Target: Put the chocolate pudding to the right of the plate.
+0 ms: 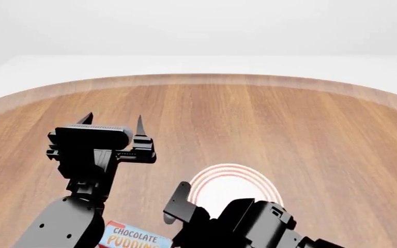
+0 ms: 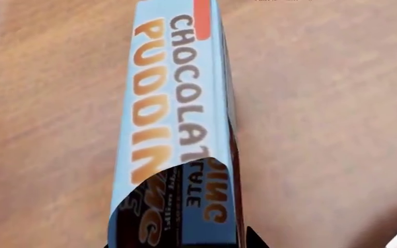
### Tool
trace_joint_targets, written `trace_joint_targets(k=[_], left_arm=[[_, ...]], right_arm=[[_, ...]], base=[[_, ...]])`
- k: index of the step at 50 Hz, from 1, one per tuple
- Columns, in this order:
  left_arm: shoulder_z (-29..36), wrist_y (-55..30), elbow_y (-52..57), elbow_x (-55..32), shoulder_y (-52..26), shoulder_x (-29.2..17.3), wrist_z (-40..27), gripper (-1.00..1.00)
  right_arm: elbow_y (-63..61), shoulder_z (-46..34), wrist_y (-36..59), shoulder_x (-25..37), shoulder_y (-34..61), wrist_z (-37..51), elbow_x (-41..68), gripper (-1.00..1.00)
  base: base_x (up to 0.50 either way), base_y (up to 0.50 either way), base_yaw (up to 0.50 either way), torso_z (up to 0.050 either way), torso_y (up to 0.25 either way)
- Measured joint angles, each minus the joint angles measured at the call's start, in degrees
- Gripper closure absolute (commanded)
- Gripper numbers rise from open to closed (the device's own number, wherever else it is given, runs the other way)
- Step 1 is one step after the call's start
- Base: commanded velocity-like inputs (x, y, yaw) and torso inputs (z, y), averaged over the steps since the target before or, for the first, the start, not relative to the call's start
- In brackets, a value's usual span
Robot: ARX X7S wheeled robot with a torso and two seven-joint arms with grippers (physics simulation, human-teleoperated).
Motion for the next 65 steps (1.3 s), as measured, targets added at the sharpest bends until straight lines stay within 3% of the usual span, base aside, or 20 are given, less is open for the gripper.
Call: trace_joint_targets(k=[14, 40, 65], left_arm=[[0.0, 0.1, 0.0, -0.4, 0.0, -0.3, -0.3, -1.0], [-0.1, 0.1, 0.2, -1.1, -0.1, -0.8, -0.9, -1.0], [0.4, 0.5, -0.4, -1.4, -0.2, -1.1, -1.4, -1.0]], right_arm=[[-2.5, -0.2, -0.1, 1.0, -0.3, 1.8, -0.2, 1.0], [-18.3, 6.8, 9.5, 8.0, -0.1, 9.6, 6.8, 1.0], [-20.4, 25.0, 18.5, 13.8, 3.1, 22.5, 14.9, 1.0]], base=[[0.0, 0.0, 0.0, 0.0, 0.0], [0.0, 0.0, 0.0, 0.0, 0.0], [0.0, 0.0, 0.0, 0.0, 0.0]])
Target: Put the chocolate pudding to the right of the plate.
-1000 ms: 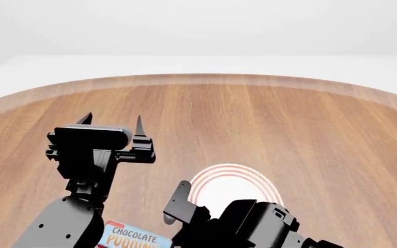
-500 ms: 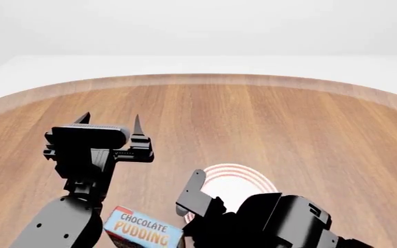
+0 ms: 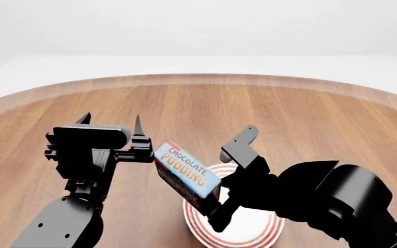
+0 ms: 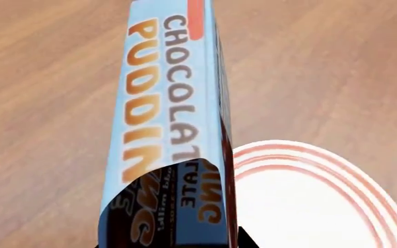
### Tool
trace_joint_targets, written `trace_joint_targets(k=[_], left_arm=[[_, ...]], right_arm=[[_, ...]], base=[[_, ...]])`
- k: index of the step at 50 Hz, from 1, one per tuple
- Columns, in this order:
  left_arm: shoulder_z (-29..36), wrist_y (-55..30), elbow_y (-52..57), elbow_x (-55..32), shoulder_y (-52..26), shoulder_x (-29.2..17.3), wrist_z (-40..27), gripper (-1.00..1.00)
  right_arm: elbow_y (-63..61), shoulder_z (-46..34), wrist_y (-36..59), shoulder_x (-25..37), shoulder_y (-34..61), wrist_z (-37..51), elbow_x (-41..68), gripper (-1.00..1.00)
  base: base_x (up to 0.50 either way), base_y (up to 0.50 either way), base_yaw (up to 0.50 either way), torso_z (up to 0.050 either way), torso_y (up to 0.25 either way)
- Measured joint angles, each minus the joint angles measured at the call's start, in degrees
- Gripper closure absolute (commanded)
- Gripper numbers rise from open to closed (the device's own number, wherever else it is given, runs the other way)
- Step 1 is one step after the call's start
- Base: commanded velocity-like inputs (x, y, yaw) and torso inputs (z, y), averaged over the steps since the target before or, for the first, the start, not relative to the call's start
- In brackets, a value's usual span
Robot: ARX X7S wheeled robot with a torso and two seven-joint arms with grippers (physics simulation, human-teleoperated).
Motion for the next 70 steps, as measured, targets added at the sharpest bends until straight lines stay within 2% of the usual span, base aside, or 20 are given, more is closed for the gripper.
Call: trace_joint_targets(k=[30, 46, 59, 70], left_arm=[[0.1, 0.1, 0.1, -0.7, -0.2, -0.5, -0.5, -1.0], [0.3, 0.4, 0.0, -1.0, -0.1, -0.7, -0.7, -1.0], [0.3, 0.5, 0.2, -1.3, 0.0, -0.9, -1.0, -1.0], [0.3, 0.5, 0.2, -1.6, 0.0, -1.1, -1.2, -1.0]], right_arm=[[3.9, 20.9, 8.2, 5.7, 1.9, 16.8, 5.8, 1.0], [1.5, 30.3, 10.9, 9.7, -3.3, 23.6, 10.5, 1.0], [0.5, 35.9, 10.4, 12.7, -8.9, 26.4, 13.2, 1.0], [4.0, 36.4, 6.1, 15.8, -12.0, 22.6, 11.5, 1.0]], base=[[0.0, 0.0, 0.0, 0.0, 0.0], [0.0, 0.0, 0.0, 0.0, 0.0], [0.0, 0.0, 0.0, 0.0, 0.0], [0.0, 0.0, 0.0, 0.0, 0.0]])
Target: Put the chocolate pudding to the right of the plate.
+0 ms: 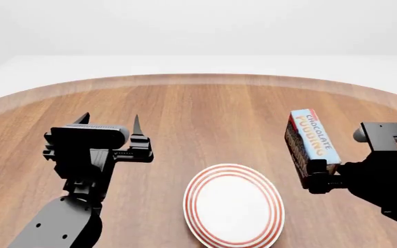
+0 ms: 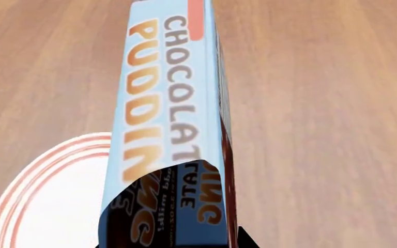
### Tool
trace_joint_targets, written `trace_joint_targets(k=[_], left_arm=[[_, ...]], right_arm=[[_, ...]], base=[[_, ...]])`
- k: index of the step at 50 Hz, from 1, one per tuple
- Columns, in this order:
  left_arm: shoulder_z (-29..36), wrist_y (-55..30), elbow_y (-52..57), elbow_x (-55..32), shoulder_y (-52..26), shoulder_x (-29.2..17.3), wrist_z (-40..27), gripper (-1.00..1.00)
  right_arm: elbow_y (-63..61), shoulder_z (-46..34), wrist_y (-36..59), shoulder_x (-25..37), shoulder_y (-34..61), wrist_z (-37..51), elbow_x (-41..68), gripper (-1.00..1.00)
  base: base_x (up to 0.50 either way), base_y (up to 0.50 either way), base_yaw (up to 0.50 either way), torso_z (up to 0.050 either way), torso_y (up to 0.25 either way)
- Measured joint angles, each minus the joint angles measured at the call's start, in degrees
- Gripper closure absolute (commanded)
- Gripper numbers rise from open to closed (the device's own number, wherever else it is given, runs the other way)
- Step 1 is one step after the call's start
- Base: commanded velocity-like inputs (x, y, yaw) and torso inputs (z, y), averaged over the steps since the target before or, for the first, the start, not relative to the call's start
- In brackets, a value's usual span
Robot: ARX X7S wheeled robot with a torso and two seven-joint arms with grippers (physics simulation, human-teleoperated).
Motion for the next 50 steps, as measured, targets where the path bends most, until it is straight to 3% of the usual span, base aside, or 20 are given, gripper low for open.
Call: trace_joint_targets(k=[24, 50], left_arm=[[0.3, 0.1, 0.1, -0.4, 0.0, -0.4, -0.4, -1.0], [0.6, 0.4, 0.1, -0.7, 0.1, -0.7, -0.8, -1.0]], right_arm=[[10.4, -4.8, -8.9, 2.4, -2.3, -9.3, -6.1, 1.0], [22.2, -5.0, -17.0, 2.5, -5.6, -13.3, -10.5, 1.0]], base=[[0.0, 0.0, 0.0, 0.0, 0.0], [0.0, 0.0, 0.0, 0.0, 0.0]])
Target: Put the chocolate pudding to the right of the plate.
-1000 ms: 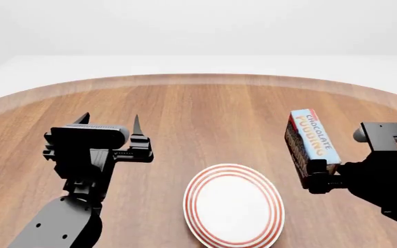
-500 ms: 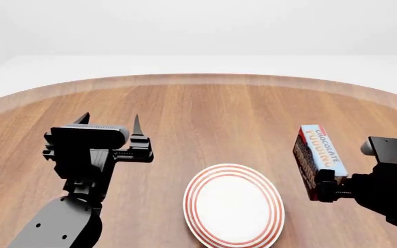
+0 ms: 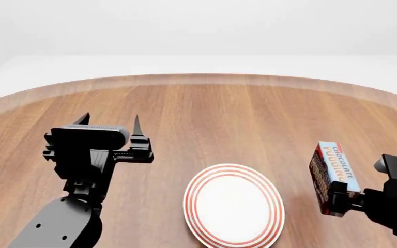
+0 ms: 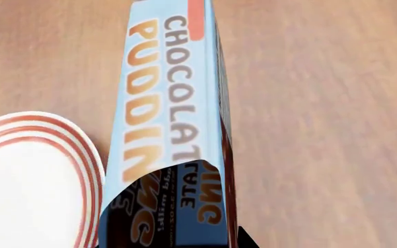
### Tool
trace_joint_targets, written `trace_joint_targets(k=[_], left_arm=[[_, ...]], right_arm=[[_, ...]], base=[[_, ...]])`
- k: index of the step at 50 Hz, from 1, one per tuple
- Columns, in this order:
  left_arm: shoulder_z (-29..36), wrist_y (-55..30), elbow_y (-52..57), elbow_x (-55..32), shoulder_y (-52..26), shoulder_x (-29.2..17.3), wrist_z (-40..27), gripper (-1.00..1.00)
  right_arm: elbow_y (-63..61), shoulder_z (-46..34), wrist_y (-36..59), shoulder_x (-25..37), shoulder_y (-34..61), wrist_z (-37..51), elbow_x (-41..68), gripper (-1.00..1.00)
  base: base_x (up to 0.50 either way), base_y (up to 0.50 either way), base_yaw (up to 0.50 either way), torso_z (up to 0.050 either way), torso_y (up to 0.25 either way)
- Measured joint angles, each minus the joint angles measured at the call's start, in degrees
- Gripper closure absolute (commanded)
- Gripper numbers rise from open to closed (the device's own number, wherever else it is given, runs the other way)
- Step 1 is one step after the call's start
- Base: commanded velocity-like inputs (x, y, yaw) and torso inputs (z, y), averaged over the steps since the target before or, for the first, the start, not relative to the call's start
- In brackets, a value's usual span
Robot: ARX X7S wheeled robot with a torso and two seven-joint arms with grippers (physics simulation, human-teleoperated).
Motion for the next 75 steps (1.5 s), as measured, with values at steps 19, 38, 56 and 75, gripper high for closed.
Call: trace_joint_targets(k=[19, 38, 56, 75], left_arm=[[0.4, -0.1, 0.0, -0.3, -0.3, -0.2, -0.3, -1.0], [0.7, 0.1, -0.1, -0.5, -0.5, -0.4, -0.5, -1.0], [0.9, 0.4, -0.1, -0.8, -0.2, -0.6, -0.8, -1.0], [1.1, 0.4, -0.1, -1.1, -0.4, -0.8, -1.1, -1.0]], right_arm=[[2.4, -0.8, -2.3, -0.2, -1.2, -1.9, -1.0, 1.0], [3.3, -2.2, -3.3, -0.6, -1.5, -3.5, -1.7, 1.0], [5.1, -3.3, -4.4, -1.3, -1.5, -4.3, -2.5, 1.0], [6.1, -2.9, -4.4, -1.6, -0.8, -4.2, -2.6, -1.0]], base=[[0.0, 0.0, 0.0, 0.0, 0.001], [0.0, 0.0, 0.0, 0.0, 0.0], [0.0, 0.0, 0.0, 0.0, 0.0], [0.0, 0.0, 0.0, 0.0, 0.0]])
